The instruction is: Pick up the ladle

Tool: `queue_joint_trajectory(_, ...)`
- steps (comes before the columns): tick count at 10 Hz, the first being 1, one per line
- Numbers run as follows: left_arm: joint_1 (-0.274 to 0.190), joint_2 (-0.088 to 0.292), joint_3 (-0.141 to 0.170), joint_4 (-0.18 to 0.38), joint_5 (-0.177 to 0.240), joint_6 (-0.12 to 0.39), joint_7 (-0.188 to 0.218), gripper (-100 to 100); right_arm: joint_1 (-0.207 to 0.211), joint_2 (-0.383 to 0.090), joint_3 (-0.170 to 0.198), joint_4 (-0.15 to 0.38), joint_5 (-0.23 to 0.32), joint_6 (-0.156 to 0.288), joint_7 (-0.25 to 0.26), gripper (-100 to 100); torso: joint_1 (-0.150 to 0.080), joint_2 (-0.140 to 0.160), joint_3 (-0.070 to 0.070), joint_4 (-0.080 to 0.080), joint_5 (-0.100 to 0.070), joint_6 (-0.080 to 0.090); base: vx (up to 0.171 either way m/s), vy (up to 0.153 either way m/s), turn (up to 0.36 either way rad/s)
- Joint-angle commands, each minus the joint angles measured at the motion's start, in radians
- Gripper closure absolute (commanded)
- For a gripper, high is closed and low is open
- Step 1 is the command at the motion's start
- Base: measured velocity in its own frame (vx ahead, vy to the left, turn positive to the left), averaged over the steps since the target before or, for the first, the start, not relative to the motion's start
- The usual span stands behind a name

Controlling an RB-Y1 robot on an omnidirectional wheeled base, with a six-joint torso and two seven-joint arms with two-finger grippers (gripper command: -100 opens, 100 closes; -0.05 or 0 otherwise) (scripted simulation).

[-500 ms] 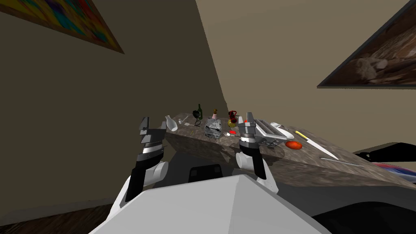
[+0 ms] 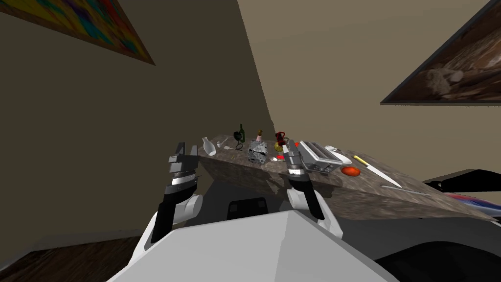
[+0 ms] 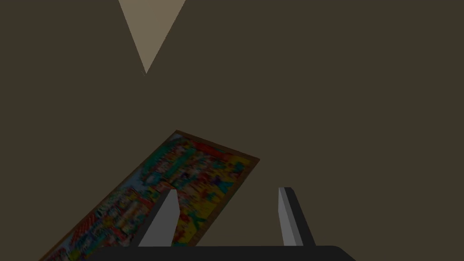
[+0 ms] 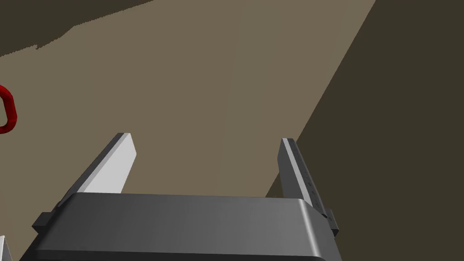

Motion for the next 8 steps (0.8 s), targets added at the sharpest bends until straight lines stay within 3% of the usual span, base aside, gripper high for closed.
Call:
queue_joint_trajectory(1,0.000,0.000,0.000,0.000,0.000,0.000,0.000,0,0.035,-0.040,0.013,0.021,0.017,-0.011,0.009,-100,0.000,0.000,0.000,0.000,0.000,0.000,-0.084,0.023,0.016)
queue_joint_trajectory(4,0.000,0.000,0.000,0.000,0.000,0.000,0.000,0,0.111,-0.133,0.046,0.092,0.075,-0.013,0.039,-100,0.002,0.002,0.001,0.000,0.000,0.000,-0.114,0.062,0.058)
queue_joint_trajectory(5,0.000,0.000,0.000,0.000,0.000,0.000,0.000,0,0.111,-0.134,0.046,0.092,0.075,-0.013,0.039,-100,0.003,0.002,0.001,0.000,0.001,0.000,-0.085,0.053,0.024)
queue_joint_trajectory(8,0.000,0.000,0.000,0.000,0.000,0.000,0.000,0,0.189,-0.227,0.079,0.192,0.147,-0.019,0.075,-100,0.001,-0.001,-0.001,0.000,0.000,0.000,-0.076,0.067,0.100)
